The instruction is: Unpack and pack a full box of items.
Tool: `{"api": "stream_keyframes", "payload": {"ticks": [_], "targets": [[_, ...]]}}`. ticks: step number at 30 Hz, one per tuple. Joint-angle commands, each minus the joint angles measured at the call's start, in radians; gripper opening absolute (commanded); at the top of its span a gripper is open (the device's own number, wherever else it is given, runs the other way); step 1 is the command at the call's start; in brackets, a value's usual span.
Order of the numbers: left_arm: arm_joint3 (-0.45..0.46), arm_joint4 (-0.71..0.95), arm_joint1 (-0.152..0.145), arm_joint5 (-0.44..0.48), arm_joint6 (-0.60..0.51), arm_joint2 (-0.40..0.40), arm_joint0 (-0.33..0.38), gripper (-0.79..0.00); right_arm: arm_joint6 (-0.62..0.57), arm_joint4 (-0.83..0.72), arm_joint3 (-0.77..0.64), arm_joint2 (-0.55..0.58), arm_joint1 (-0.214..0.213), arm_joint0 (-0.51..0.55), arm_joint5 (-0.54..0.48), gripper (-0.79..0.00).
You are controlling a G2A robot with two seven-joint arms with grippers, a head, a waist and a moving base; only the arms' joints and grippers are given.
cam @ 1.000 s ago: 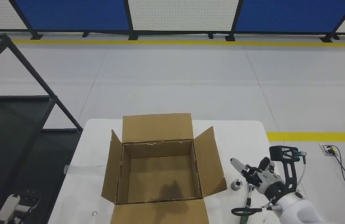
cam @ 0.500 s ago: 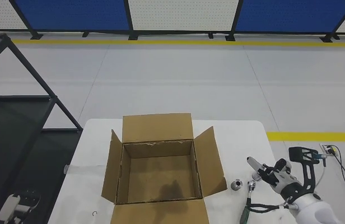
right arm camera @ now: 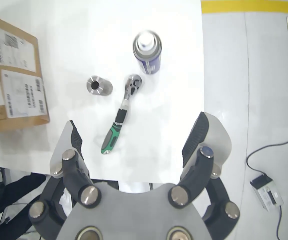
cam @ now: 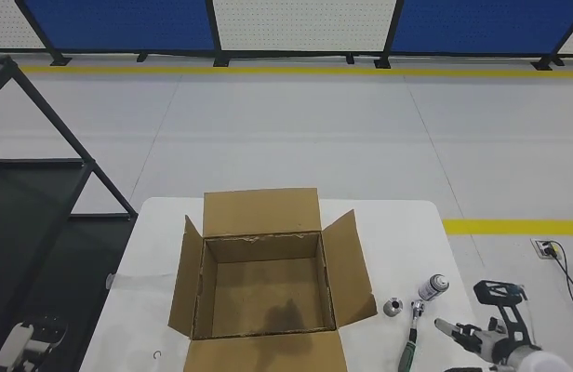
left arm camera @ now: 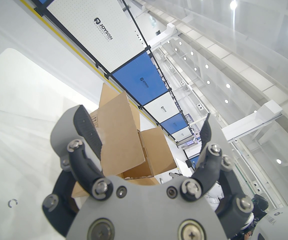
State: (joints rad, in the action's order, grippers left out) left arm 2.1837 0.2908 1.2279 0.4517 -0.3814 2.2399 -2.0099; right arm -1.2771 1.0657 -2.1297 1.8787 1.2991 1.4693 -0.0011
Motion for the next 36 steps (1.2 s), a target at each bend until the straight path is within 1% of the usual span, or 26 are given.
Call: {"api": "stream_keyframes", "payload": {"ticks": [1,12,13,14,17,21,23,28,29,30,34,36], "targets": [[0.0,0.0,0.0,0.0,0.0,0.0,0.0,0.0,-0.043,0.038,0.033,-0.034,-0.003,-0.019,0.006,0.0],[-0.001,0.0,0.0,-0.002,0.001,0.0,0.002,0.0,-0.043,0.038,0.033,-0.034,-0.003,-0.019,0.006,0.0],[-0.006,0.0,0.0,-0.005,0.005,0.002,0.01,0.0,-0.025,0.032,0.037,-0.044,-0.004,-0.014,-0.004,0.0],[-0.014,0.006,0.0,-0.006,0.009,0.008,0.017,0.0,-0.016,0.047,0.042,-0.06,-0.005,-0.012,-0.014,0.0],[-0.045,0.036,0.002,-0.019,0.039,0.031,0.033,0.0,-0.029,0.13,0.057,-0.13,-0.007,-0.031,0.004,0.0],[-0.073,0.05,0.003,-0.033,0.051,0.052,0.052,0.0,-0.045,0.264,0.098,-0.231,-0.006,-0.074,0.07,0.0],[-0.08,0.047,0.004,-0.046,0.055,0.055,0.062,0.0,-0.057,0.295,0.125,-0.263,-0.005,-0.094,0.091,0.0],[-0.081,0.045,0.004,-0.05,0.054,0.054,0.064,0.0,-0.079,0.314,0.178,-0.31,-0.002,-0.132,0.124,0.0],[-0.081,0.045,0.004,-0.05,0.054,0.054,0.064,0.0,-0.082,0.316,0.185,-0.314,-0.002,-0.138,0.13,-0.034],[-0.081,0.045,0.004,-0.05,0.054,0.054,0.064,0.0,-0.081,0.318,0.19,-0.318,-0.002,-0.142,0.133,-0.046],[-0.081,0.045,0.004,-0.05,0.054,0.054,0.064,0.0,-0.085,0.326,0.218,-0.331,-0.001,-0.155,0.153,-0.142],[-0.081,0.045,0.004,-0.05,0.054,0.054,0.064,0.0,-0.086,0.331,0.239,-0.334,0.0,-0.166,0.168,-0.249]]}}
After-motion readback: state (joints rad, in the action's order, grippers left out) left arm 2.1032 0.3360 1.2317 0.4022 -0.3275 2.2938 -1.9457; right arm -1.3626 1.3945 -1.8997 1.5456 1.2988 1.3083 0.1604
